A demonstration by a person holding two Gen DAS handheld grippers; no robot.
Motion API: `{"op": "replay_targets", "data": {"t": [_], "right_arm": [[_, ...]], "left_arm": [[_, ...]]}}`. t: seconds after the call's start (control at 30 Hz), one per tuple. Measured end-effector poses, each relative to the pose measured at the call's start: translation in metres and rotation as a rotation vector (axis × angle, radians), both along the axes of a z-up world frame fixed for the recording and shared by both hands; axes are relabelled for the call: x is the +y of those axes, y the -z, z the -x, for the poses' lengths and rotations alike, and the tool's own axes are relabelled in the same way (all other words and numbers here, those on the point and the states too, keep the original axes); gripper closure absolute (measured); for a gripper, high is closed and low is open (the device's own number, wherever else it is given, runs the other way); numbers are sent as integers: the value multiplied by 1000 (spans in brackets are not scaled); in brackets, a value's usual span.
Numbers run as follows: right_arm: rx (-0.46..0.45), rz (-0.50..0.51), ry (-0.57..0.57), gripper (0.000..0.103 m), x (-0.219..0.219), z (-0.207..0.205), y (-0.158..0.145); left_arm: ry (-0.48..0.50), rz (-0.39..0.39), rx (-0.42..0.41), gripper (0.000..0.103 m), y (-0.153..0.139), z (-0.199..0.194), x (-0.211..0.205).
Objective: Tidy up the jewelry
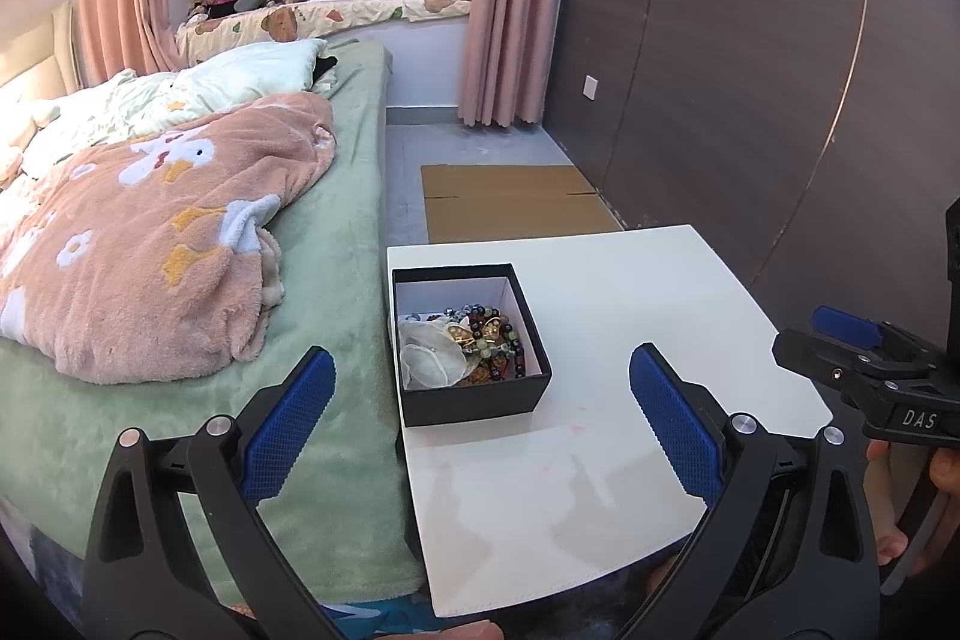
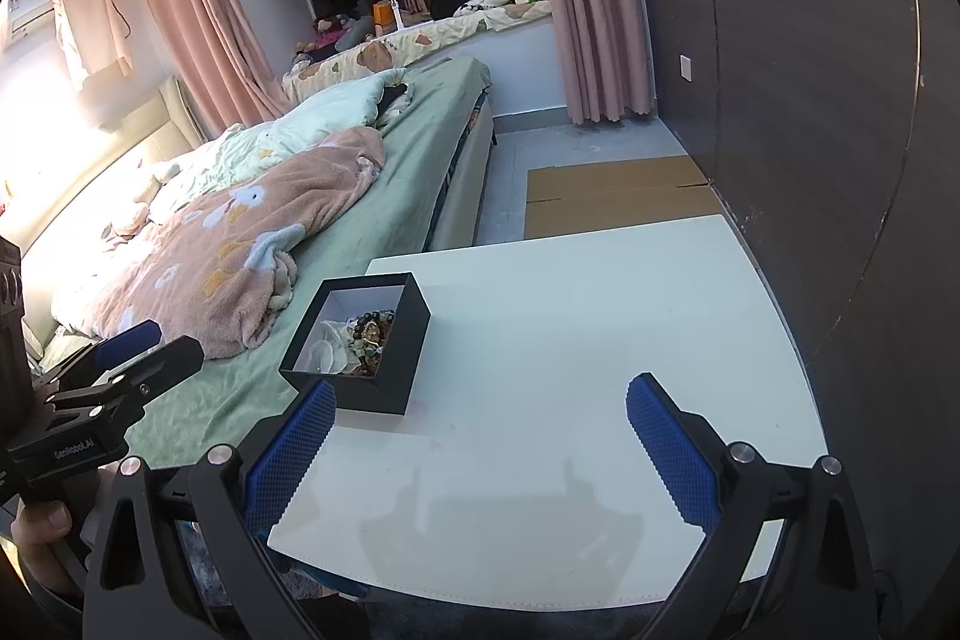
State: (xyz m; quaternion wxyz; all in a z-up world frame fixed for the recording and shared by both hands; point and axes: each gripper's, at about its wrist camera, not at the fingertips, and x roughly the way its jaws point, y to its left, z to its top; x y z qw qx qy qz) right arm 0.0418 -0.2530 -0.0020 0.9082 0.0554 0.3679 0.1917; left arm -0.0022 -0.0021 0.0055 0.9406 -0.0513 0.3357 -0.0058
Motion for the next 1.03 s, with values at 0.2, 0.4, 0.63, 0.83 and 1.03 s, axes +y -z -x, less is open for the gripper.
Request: {"op": "replay_targets", "data": {"t": [0.2,0.4,0.63,0.83,1.03], "right_arm": [[-2,-2,4,8,-1,1,0],[0,-2,8,8,-2,1,0],[1,0,9,8,-3,1,0],[11,-1,14,8,-1,-1,3],[52,-26,39,8,13,-15,14]], "left_arm": [[3,-1,1,5,0,2,0],[-5,-1,-7,5,0,5,0],[2,-6,-5,5,2,1,-2],[11,-13,6,5,3,-4,-4],[-89,15,-15,5,1,-17,31]]}}
